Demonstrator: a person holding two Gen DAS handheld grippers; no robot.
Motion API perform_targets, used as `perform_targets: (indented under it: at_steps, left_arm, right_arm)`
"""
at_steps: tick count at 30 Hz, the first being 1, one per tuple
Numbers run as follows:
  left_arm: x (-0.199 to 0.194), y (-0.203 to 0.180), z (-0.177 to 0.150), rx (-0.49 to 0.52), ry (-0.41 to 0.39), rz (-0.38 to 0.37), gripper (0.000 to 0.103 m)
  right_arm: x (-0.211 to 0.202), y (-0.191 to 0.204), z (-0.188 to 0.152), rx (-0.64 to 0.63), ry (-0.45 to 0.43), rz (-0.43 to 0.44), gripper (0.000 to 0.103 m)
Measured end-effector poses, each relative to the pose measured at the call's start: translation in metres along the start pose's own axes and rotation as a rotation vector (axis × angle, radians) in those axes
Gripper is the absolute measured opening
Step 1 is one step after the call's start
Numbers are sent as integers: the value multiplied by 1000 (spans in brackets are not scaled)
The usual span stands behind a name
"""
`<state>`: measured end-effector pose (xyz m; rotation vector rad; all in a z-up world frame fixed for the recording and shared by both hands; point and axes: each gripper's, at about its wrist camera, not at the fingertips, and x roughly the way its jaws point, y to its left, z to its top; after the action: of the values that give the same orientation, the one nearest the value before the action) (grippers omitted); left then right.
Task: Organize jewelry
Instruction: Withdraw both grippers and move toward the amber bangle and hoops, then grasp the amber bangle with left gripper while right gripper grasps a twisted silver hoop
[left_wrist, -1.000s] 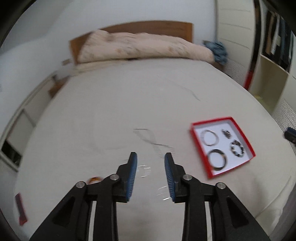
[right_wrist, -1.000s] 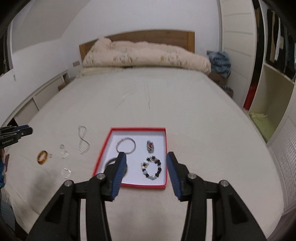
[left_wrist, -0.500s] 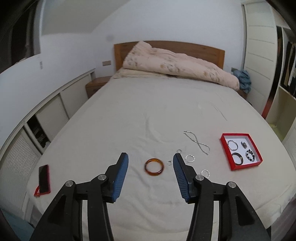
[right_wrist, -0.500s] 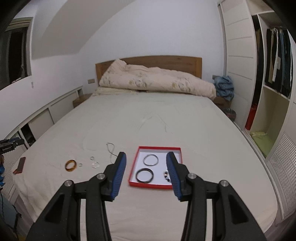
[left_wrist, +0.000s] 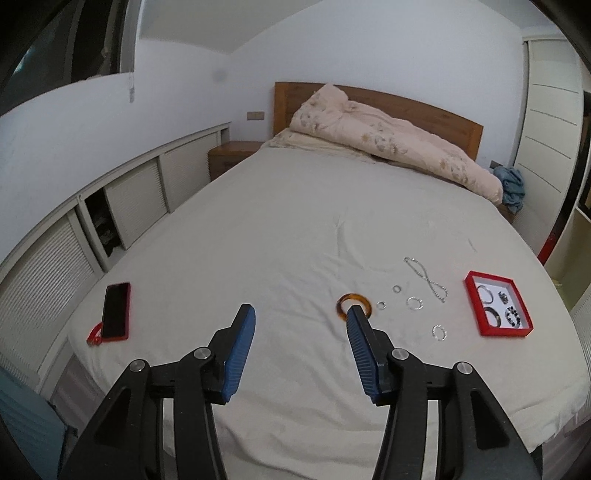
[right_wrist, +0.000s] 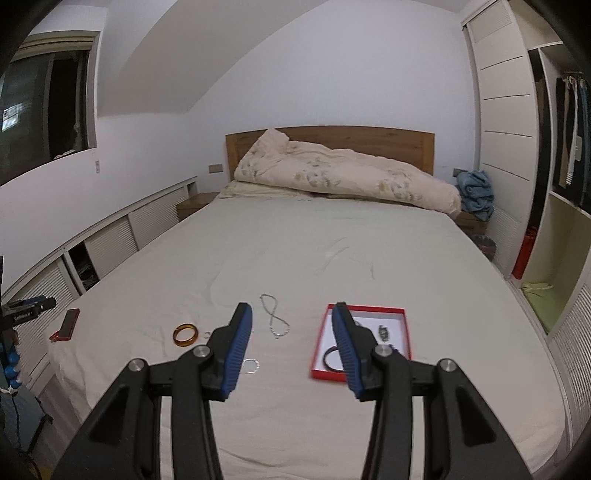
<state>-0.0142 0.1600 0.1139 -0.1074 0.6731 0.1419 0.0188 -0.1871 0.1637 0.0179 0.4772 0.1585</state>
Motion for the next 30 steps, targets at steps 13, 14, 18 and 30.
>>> perform_targets:
  at_steps: [13,14,18,30]
  left_arm:
    - [96,-7,-18,-25,148,50,56]
    - [108,-9,-20,-27,165,50,56]
    - [150,-20,-23,-35,213,39,56]
    - [260,-48,-21,-48,312,-3,56]
  right_arm:
    - [111,21,-53,36,173,86,43]
    - [120,21,-58,40,186,89,43]
    - [160,24,-77,26,248,100,43]
    - [280,30,-124,55,422,172,38]
